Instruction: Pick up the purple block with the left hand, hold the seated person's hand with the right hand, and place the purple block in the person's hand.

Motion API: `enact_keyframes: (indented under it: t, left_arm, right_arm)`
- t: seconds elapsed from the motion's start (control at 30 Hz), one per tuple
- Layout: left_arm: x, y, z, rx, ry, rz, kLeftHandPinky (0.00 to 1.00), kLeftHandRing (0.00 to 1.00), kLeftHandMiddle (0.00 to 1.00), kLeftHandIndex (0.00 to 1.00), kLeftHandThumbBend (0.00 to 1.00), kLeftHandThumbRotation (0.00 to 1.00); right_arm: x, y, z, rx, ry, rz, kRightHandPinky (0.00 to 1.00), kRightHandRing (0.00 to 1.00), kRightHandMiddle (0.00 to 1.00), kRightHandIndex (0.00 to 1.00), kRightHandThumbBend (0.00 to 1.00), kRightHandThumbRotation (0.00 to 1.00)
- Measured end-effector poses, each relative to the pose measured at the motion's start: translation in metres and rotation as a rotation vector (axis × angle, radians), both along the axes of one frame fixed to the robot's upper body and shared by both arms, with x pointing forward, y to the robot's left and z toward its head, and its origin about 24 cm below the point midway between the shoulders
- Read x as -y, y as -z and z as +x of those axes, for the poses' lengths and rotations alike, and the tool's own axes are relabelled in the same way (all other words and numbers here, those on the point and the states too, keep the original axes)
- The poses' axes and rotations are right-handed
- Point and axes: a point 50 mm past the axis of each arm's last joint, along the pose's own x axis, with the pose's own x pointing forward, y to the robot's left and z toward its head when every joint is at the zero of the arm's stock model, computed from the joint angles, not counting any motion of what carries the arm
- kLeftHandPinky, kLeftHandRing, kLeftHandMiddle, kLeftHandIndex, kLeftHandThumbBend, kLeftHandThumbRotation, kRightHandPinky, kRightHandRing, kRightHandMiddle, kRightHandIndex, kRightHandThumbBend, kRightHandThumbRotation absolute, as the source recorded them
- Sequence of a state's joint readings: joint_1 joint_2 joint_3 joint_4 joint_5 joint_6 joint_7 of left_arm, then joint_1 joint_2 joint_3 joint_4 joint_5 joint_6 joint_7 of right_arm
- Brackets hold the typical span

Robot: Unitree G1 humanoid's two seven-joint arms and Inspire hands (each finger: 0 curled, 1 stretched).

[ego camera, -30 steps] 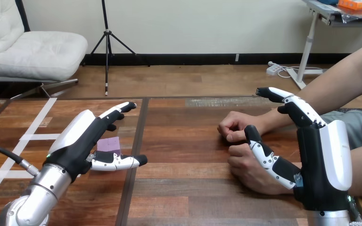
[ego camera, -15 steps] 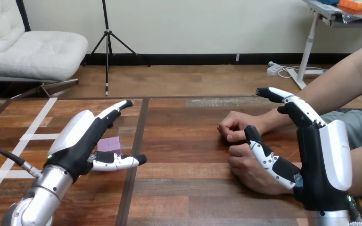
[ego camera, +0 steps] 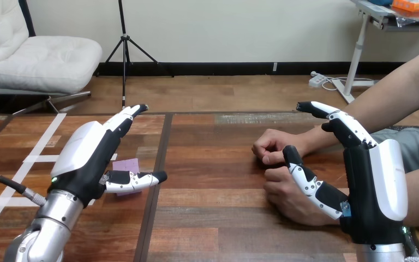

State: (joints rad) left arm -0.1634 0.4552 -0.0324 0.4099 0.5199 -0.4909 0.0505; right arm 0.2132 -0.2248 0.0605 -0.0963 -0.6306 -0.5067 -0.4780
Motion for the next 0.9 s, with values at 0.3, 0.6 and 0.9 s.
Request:
enact_keyframes:
  t: [0.3, 0.6, 0.9]
  left_arm:
    - [0.002, 0.003, 0.003, -0.033, 0.006, 0.062, 0.91, 0.95, 0.97, 0.94, 0.74, 0.27]
    - [0.003, 0.007, 0.006, -0.068, 0.03, 0.136, 0.93, 0.95, 0.98, 0.95, 0.74, 0.3]
    - [0.002, 0.01, 0.012, -0.092, 0.045, 0.196, 0.94, 0.95, 0.98, 0.95, 0.75, 0.34]
  right_arm:
    - [0.0, 0.0, 0.0, -0.002, 0.002, -0.003, 0.67, 0.76, 0.76, 0.73, 0.39, 0.22]
    - [0.0, 0.0, 0.0, -0.003, 0.003, -0.013, 0.67, 0.76, 0.76, 0.73, 0.39, 0.22]
    - [0.0, 0.0, 0.001, -0.001, 0.002, -0.015, 0.68, 0.76, 0.76, 0.73, 0.39, 0.21]
